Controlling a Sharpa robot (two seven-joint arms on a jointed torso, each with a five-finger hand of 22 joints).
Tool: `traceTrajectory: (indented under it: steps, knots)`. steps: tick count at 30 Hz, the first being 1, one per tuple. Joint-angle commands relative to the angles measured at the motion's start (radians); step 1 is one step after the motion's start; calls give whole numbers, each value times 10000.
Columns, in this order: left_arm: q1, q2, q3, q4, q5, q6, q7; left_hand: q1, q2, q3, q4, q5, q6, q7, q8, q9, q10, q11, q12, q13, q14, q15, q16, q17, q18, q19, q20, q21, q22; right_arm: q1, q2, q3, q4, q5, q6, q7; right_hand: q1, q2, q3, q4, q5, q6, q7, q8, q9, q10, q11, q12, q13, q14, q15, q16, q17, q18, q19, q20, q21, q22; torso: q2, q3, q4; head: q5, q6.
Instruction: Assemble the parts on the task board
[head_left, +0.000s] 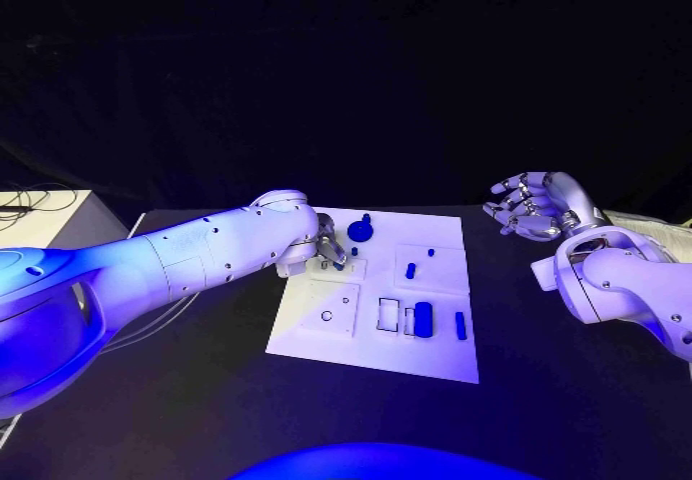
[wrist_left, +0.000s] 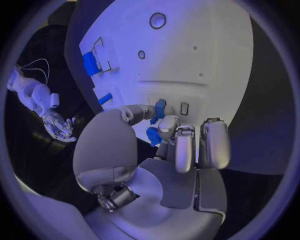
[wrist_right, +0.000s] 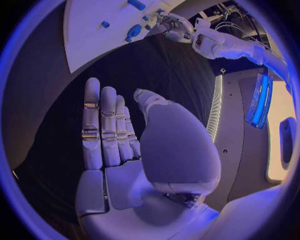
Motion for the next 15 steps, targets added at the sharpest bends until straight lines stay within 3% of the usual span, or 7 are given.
traceTrajectory:
  steps: [1, 15]
  knots:
    - [-4, 17, -1, 15, -180, 83, 79, 8, 87, 1850, -1889, 34, 253, -195, 30, 909, 56, -31, -29, -8, 1077, -72, 34, 2629, -163, 93, 7, 64, 9, -6, 3, 3, 5, -60, 7, 94, -38, -51, 52, 8, 33, -44, 26, 32, -9, 54, 2, -32, -8, 76, 25, -37, 17, 193, 60, 25, -60, -8, -6, -1, -5, -8, -15]
    - [-14, 76, -47, 9, -255, 231, 147, 15, 86, 1859, -1897, 34, 259, -196, 25, 912, 49, -33, -41, -27, 1077, -74, 34, 2629, -164, 95, 6, 67, 14, -9, 11, 3, 9, -59, 6, 98, -38, -51, 52, 8, 33, -44, 26, 32, -9, 54, 2, -32, -8, 76, 25, -37, 17, 193, 60, 25, -60, -8, 1, -12, 4, -16, -39]
